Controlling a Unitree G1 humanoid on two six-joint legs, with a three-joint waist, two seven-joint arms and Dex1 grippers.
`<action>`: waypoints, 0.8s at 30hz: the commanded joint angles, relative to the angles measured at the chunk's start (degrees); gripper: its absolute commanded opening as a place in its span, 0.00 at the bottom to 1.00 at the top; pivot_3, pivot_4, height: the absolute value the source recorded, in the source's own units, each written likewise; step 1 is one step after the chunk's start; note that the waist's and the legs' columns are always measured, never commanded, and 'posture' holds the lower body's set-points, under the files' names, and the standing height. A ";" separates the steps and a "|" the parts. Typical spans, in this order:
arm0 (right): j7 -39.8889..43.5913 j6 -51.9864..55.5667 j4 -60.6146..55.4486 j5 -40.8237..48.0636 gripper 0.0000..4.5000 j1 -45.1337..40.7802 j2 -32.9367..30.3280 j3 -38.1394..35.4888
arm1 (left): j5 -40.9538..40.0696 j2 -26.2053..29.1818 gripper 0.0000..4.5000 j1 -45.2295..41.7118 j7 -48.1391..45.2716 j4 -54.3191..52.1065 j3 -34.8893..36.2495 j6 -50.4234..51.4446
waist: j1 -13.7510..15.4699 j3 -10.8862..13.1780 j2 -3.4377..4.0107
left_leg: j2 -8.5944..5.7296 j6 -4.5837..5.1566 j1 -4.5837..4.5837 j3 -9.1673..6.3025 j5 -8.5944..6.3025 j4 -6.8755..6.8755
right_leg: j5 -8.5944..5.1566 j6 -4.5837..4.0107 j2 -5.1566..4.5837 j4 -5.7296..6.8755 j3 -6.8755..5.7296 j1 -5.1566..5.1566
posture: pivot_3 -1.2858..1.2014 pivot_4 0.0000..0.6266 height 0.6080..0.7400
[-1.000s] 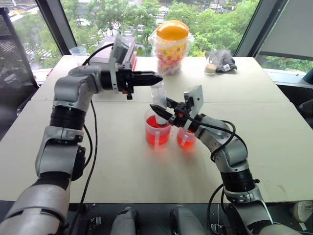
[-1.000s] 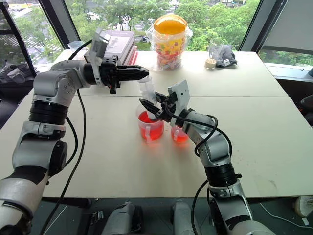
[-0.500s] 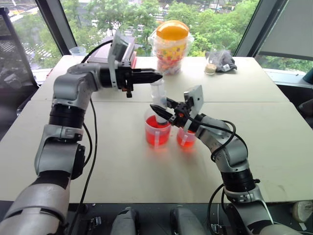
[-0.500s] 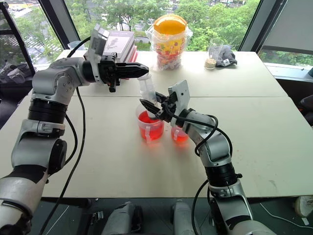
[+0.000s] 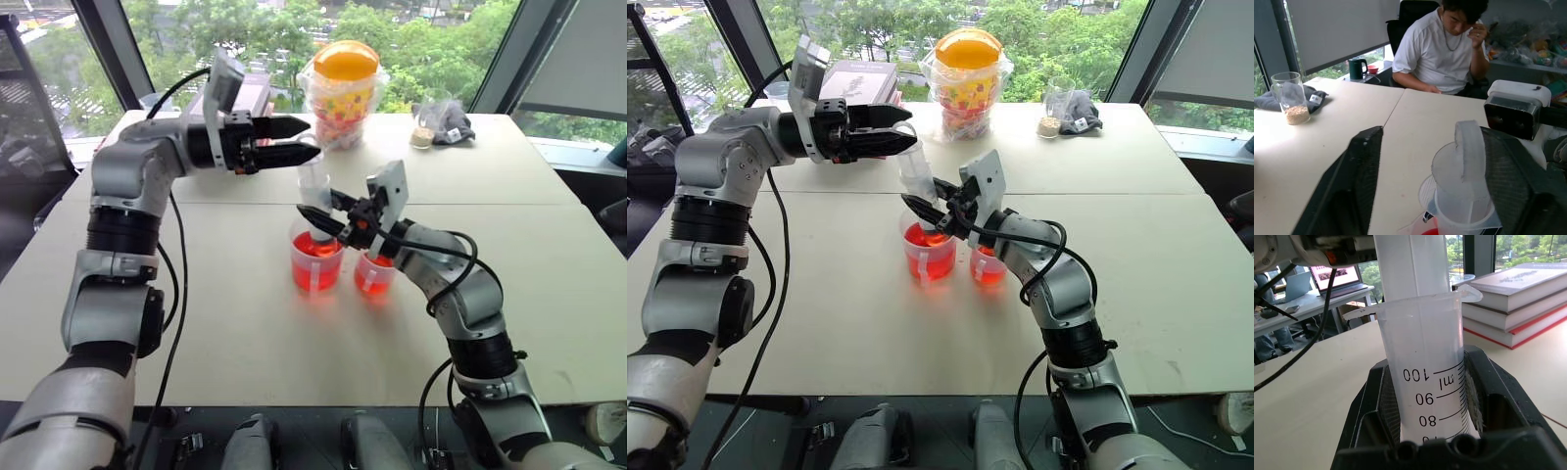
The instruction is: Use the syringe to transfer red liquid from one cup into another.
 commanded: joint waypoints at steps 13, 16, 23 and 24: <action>-3.48 2.45 -4.78 5.06 0.32 -3.81 -0.34 -6.52 | -4.06 3.24 0.99 1.34 0.40 -4.97 5.06 3.96 | -0.04 0.00 0.00 | 0.01 0.00 0.00 -0.01 0.00 -0.01 | 0.00 0.00 0.01 0.01 -0.01 -0.01 | 0.52 0.24 1.00; -5.90 5.12 -6.35 8.97 0.32 -5.03 0.04 -10.25 | -4.31 2.65 0.99 1.56 1.12 -5.29 5.15 4.01 | 0.16 0.00 0.00 | 0.01 0.00 0.00 0.00 0.00 0.00 | 0.00 0.00 -0.01 0.01 -0.01 0.00 | 0.52 0.24 1.00; -12.87 12.30 -13.12 17.38 0.32 -7.20 -4.30 -20.23 | -4.11 -0.86 0.99 0.97 0.37 -4.37 3.43 2.69 | 0.28 0.00 0.00 | 0.00 0.00 -0.02 -0.01 0.00 -0.01 | 0.00 0.00 -0.02 -0.01 -0.02 0.01 | 0.52 0.24 1.00; -13.53 13.13 -14.36 18.10 0.32 -6.34 -5.17 -20.95 | -3.86 -1.63 0.99 0.60 0.19 -3.72 3.18 2.07 | 0.26 0.00 0.00 | 0.00 0.00 -0.02 -0.01 0.00 -0.01 | 0.00 0.00 -0.02 -0.02 -0.02 0.01 | 0.52 0.24 1.00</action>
